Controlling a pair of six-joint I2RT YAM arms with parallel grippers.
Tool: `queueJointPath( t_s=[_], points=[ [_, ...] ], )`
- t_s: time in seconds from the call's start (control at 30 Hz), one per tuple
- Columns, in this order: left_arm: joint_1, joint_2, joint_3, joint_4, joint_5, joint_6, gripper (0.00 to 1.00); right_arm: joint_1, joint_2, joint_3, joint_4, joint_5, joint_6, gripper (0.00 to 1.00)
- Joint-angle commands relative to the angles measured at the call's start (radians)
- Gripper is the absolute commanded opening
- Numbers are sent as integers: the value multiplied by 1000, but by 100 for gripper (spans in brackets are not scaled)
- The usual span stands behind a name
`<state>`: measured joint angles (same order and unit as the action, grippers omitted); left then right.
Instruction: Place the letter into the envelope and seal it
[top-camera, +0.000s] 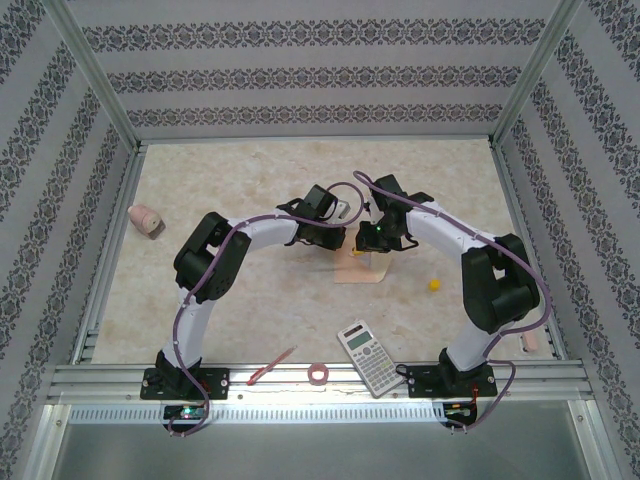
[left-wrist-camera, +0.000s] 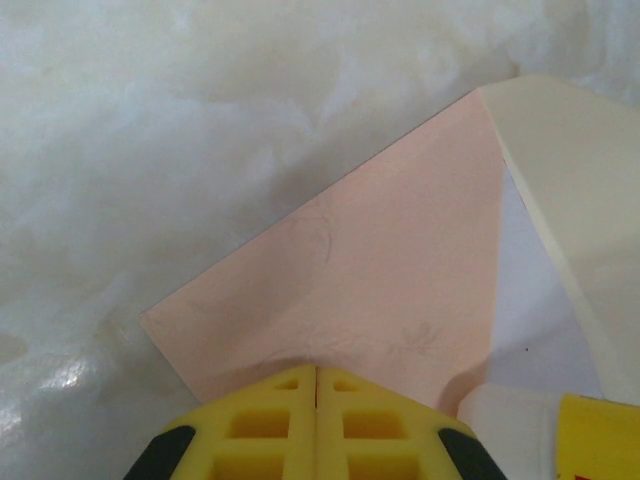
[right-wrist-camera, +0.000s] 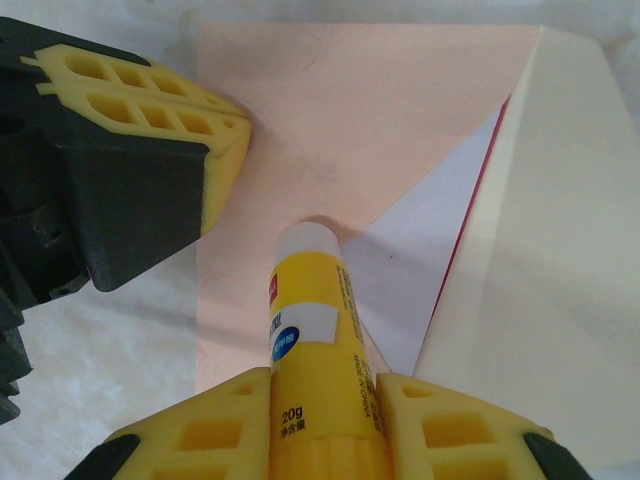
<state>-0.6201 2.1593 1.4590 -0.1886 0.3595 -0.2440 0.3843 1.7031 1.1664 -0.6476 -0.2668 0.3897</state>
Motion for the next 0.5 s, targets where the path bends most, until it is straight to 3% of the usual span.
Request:
queueJointPath(
  t_s=[0.0,0.47],
  points=[
    [-10,28,-43,-12,3,-20,0,10,32,3,-11,34,13,4],
    [-10,34,-71,-17,-61,-137,0,-4,-5,-24,-15,57,32,2]
  ],
)
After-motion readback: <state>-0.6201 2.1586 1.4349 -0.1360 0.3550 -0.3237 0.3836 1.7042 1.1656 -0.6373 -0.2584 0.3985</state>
